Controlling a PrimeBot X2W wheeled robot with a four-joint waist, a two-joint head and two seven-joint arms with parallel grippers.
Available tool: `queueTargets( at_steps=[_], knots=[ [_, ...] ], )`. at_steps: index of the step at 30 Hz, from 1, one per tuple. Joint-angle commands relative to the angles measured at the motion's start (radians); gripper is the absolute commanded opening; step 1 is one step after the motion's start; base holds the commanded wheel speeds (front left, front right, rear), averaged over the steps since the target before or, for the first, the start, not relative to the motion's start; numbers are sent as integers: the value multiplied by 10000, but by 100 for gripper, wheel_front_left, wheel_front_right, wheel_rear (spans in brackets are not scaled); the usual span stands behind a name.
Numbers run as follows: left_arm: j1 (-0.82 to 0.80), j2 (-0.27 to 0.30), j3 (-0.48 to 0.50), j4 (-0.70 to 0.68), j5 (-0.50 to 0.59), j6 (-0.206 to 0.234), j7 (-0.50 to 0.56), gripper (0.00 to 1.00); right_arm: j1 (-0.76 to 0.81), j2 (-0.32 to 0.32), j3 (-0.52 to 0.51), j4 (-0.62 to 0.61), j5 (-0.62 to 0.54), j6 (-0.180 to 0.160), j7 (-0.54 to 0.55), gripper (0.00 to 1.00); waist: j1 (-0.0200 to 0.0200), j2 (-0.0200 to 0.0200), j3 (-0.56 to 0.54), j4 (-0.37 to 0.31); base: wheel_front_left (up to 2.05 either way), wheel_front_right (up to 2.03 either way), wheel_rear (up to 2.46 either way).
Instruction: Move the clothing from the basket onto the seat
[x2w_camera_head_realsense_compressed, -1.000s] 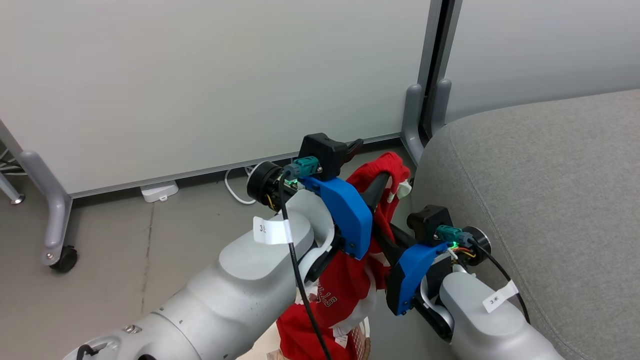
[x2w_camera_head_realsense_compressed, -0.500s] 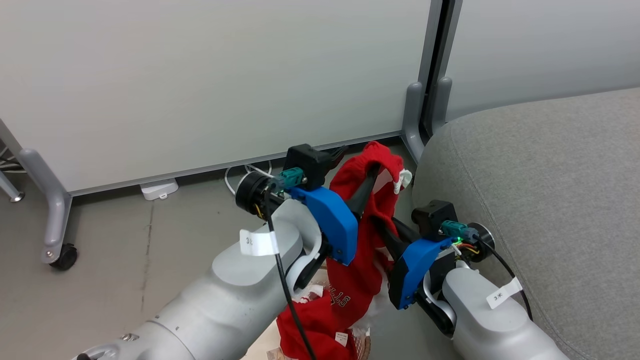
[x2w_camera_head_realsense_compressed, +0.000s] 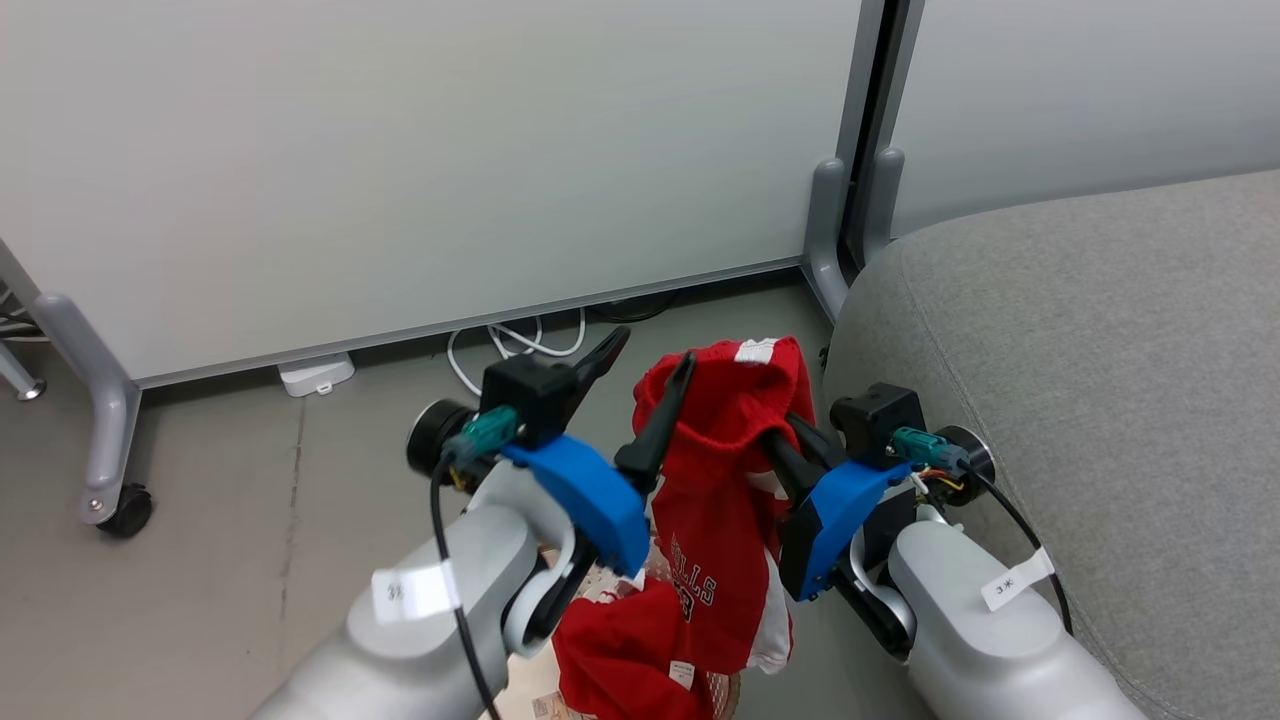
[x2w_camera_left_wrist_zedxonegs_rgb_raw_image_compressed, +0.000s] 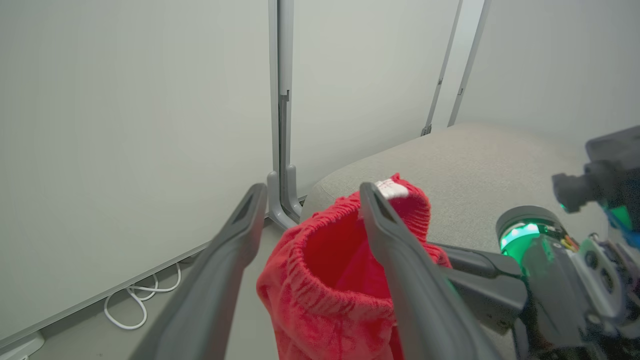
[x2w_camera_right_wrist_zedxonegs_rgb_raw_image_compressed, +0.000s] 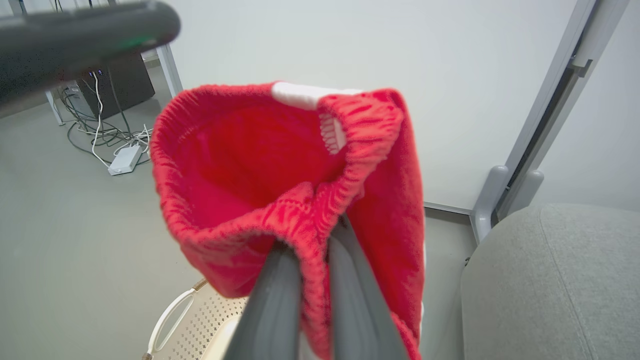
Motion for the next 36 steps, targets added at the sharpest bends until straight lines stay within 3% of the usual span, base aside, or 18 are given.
queueTargets(
  at_steps=[1, 6, 15, 25, 36],
  knots=[
    [221, 104, 173, -163, 168, 4, -25, 100, 156, -19, -35, -63, -73, 1, -51, 0, 0, 0, -4, -15, 0, 0, 0],
    [1488, 522, 1312, -1142, 1174, -9, -27, 100, 248, -19, -173, -187, -225, 1, -51, 0, 0, 0, 12, -53, 0, 0, 0],
    [3500, 768, 3374, -2308, 2917, -547, -27, 100, 393, -19, -345, -229, -428, 1, -50, 0, 0, 0, 56, -126, 0, 0, 0],
    [5278, 419, 5621, -2916, 4299, -1009, -28, 100, 494, -19, -462, -268, -498, 1, -51, 0, 0, 0, 47, -225, 0, 0, 0],
    [5946, -113, 6881, -2990, 5181, -1238, -28, 100, 549, -19, -533, -298, -517, 1, -51, 0, 0, 0, 68, -283, 0, 0, 0]
  ],
)
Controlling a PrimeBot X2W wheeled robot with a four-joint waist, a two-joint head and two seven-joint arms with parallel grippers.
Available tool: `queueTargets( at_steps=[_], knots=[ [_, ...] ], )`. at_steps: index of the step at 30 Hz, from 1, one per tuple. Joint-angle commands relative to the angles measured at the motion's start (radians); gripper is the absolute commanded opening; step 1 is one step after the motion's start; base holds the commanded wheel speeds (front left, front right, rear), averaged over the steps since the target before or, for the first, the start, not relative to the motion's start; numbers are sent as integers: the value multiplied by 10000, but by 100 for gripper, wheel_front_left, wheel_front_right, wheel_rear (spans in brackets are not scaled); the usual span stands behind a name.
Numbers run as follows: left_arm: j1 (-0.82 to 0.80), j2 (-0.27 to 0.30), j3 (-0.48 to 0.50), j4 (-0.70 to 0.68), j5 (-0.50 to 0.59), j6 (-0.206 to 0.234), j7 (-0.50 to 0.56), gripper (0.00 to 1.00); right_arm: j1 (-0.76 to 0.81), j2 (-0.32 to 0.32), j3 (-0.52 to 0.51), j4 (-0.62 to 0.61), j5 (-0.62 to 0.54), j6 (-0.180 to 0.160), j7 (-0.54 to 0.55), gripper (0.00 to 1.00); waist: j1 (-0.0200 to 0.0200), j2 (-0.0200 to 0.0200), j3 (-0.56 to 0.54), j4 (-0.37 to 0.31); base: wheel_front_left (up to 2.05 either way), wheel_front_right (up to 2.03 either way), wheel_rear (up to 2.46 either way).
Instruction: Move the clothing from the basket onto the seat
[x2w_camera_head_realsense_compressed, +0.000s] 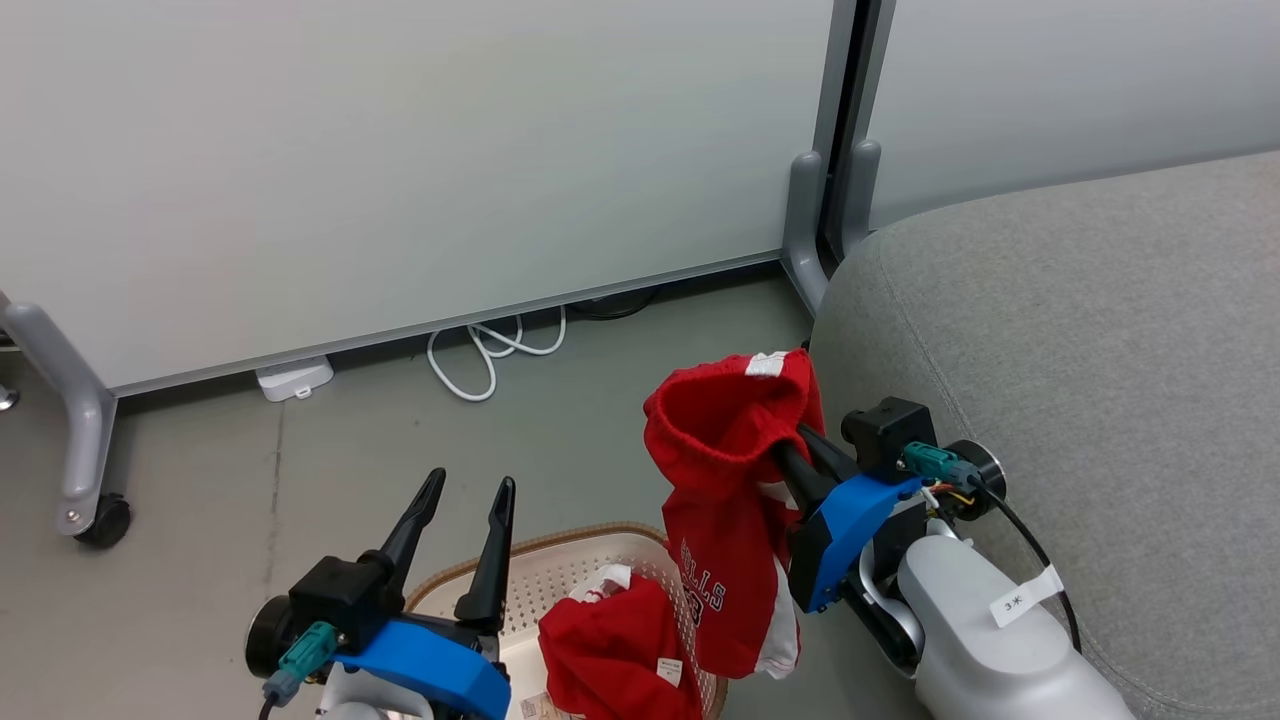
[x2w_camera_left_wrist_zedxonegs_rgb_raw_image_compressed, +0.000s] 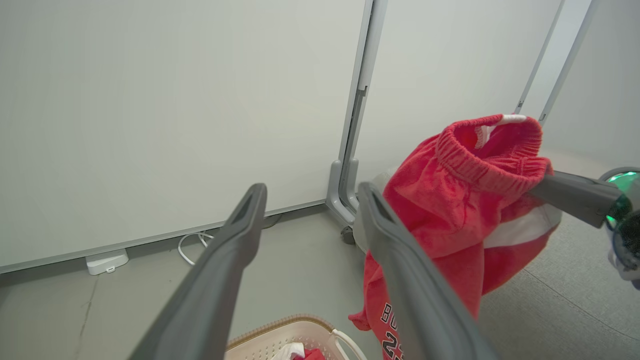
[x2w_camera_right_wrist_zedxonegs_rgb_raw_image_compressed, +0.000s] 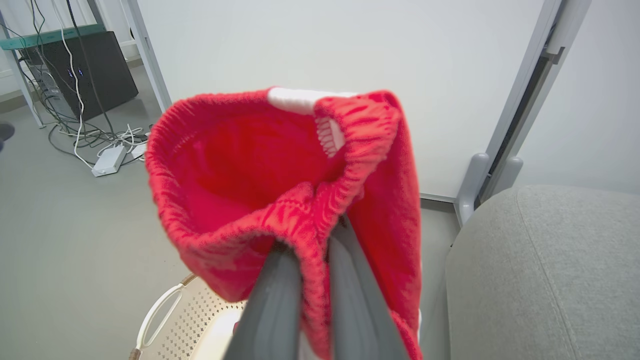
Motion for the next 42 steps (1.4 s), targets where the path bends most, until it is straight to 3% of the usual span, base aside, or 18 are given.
queueTargets(
  at_steps=[1, 11, 33, 42],
  knots=[
    [88, -30, 95, -17, 101, -63, -26, 100, 130, -19, -23, -44, -38, 1, -49, 0, 0, 0, 5, -17, 0, 0, 0],
    [40, -135, 6, 19, 184, -68, -26, 100, 128, -19, 35, -151, 120, 1, -48, 0, 0, 0, 58, -549, 0, 0, 0],
    [-155, -25, -139, -133, 133, -71, -26, 100, 141, -19, -59, -268, 114, 1, -45, 0, 0, 0, 301, -3778, 0, 0, 0],
    [-168, -55, -219, -133, 163, -71, -27, 100, 200, -19, -30, -269, 127, 1, -43, 0, 0, 0, 344, -4580, 0, 0, 0]
  ],
)
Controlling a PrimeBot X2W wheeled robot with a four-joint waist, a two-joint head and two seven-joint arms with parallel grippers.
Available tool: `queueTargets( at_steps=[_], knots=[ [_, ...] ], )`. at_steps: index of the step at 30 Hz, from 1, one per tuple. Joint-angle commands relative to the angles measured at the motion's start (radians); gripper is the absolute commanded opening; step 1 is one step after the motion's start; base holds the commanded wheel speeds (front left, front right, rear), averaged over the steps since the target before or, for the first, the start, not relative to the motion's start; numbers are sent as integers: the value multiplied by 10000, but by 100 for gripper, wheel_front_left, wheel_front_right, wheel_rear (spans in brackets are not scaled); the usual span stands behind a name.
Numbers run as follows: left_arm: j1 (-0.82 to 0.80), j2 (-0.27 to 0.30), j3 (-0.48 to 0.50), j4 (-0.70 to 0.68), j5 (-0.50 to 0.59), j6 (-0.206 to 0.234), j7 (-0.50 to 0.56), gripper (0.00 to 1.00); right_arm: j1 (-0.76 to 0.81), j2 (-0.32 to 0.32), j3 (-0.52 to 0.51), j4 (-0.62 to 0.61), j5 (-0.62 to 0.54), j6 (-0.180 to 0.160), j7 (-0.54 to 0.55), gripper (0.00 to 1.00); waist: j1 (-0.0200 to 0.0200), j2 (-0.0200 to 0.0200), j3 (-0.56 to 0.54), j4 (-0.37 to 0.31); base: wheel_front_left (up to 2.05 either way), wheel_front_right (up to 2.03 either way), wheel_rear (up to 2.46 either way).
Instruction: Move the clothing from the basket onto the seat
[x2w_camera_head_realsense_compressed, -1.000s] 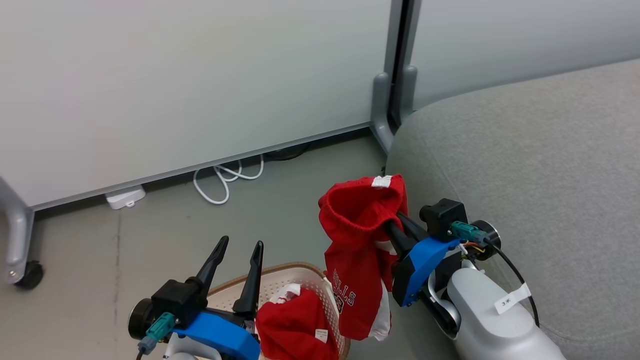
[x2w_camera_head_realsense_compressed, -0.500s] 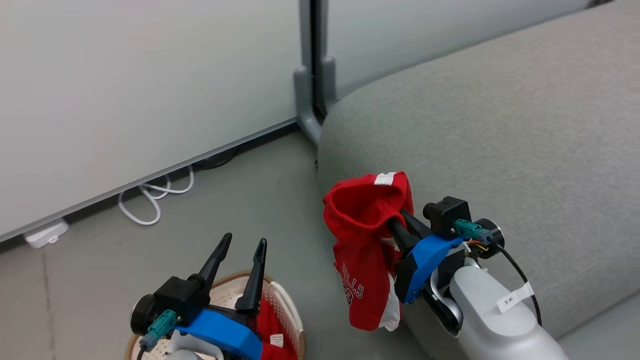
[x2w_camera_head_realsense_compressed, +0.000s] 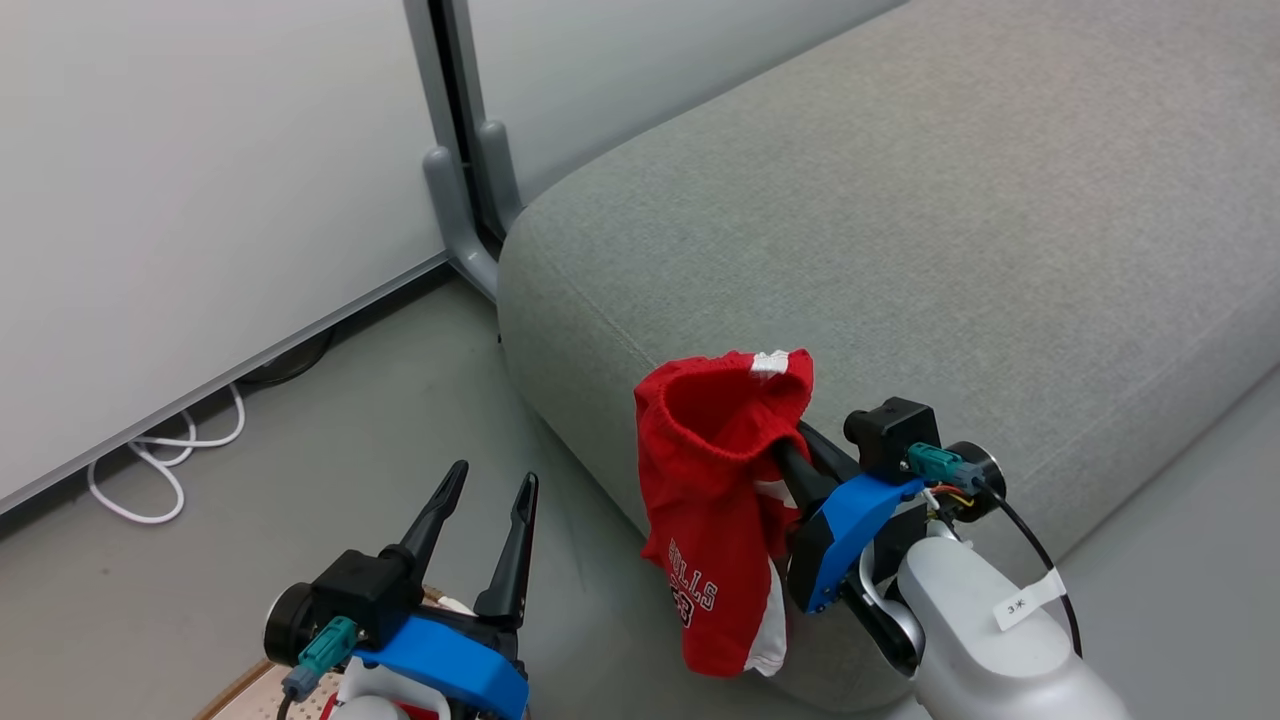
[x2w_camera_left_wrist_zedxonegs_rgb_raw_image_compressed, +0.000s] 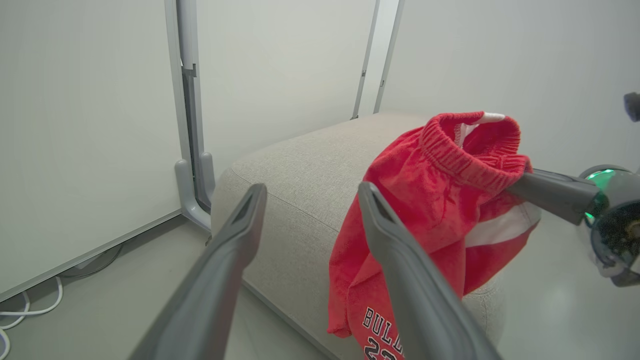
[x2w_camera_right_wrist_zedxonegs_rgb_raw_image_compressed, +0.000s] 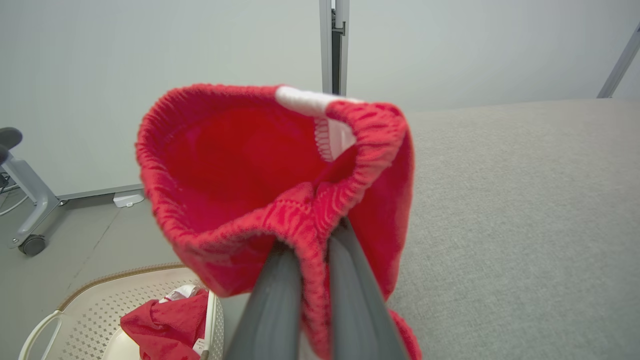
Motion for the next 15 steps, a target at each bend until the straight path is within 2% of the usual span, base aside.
queueTargets(
  at_steps=[1, 15],
  knots=[
    [-93, 12, 3, -13, 25, -16, -27, 100, 106, -19, -14, -34, -20, 1, -36, 0, 0, -1, 14, -153, 0, 0, 0],
    [-258, 53, -158, -6, 37, -16, -27, 100, 165, -16, -187, -128, -94, 1, -36, 0, 0, -1, 152, -235, 0, 0, 0]
  ],
)
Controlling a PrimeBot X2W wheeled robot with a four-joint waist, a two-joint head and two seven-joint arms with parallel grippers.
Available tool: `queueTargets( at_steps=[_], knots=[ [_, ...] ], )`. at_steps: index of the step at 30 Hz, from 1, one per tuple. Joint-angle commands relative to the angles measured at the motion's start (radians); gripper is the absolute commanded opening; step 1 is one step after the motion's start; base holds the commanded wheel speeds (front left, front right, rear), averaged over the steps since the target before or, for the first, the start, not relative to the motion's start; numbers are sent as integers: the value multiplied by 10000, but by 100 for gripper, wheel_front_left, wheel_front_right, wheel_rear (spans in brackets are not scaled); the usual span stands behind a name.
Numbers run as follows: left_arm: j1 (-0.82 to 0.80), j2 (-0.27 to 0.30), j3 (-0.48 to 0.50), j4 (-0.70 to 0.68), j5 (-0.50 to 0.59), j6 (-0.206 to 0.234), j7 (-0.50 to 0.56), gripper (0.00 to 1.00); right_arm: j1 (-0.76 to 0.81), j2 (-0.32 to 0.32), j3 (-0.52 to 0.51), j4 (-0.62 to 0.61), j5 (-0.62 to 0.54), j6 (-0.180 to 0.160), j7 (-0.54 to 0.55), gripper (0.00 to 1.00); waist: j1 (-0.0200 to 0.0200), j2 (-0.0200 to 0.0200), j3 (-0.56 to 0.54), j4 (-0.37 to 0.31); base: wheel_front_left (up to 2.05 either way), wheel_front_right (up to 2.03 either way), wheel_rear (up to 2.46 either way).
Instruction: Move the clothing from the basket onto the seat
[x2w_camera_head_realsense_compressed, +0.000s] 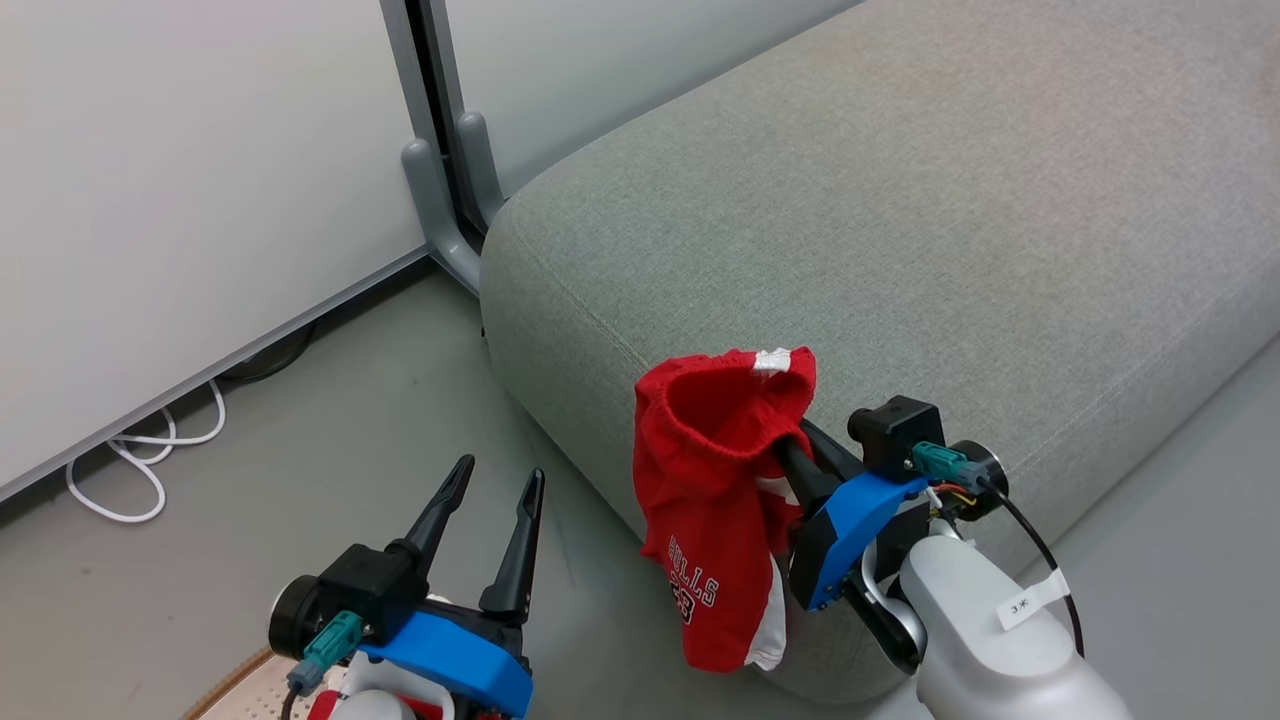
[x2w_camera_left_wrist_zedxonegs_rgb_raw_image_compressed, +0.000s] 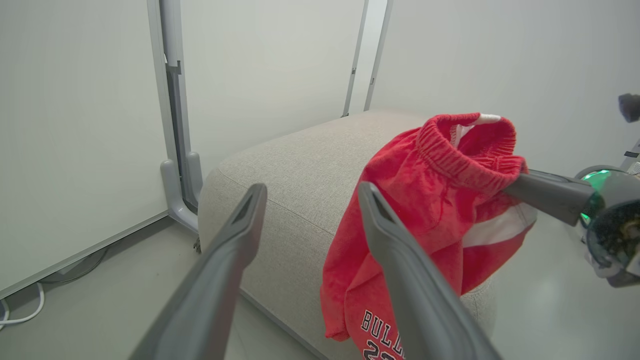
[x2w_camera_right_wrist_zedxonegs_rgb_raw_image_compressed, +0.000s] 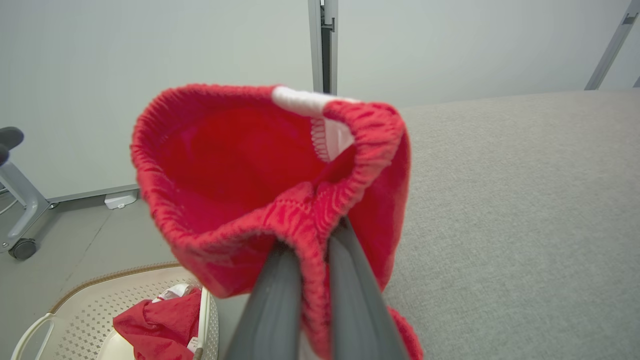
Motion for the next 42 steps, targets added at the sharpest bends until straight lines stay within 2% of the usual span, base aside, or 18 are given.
queueTargets(
  at_steps=[1, 7, 13, 26, 31, 35, 42],
  knots=[
    [-142, 49, -37, -28, 30, -16, -27, 100, 110, -12, -20, -57, -8, 1, -36, 0, -1, -1, 16, 0, 0, 0, 0],
    [-214, 160, -30, -161, 125, -16, -27, 100, -439, -10, -110, -78, 92, 1, -7, 0, -1, -1, 359, 48, 0, 0, 0],
    [-722, 458, -365, -400, 280, -16, -28, 100, -1766, -343, -1192, 221, 35, 1, -13, 0, -1, -1, 1175, 468, 0, 0, 0],
    [-2376, 1424, -1044, -1153, 502, -16, -28, 100, -4810, -2836, -4049, 456, 509, 1, 69, 0, -1, -1, 3824, 1699, 0, 0, 0],
    [-2927, 1728, -1185, -1543, 662, -16, -27, 100, -5424, -3509, -5075, 325, 431, 1, 19, 0, -1, -1, 4846, 2080, 0, 0, 0],
    [-3210, 1958, -1211, -1812, 760, -17, -27, 100, -5614, -3687, -5800, 319, 319, 1, -9, 0, -1, -1, 5524, 2240, 0, 0, 0],
    [-3605, 2189, -1112, -2258, 961, 9, -28, 100, -5250, -3468, -6907, 644, -188, 1, -33, 0, -1, -1, 6430, 2395, 0, 0, 0]
  ],
)
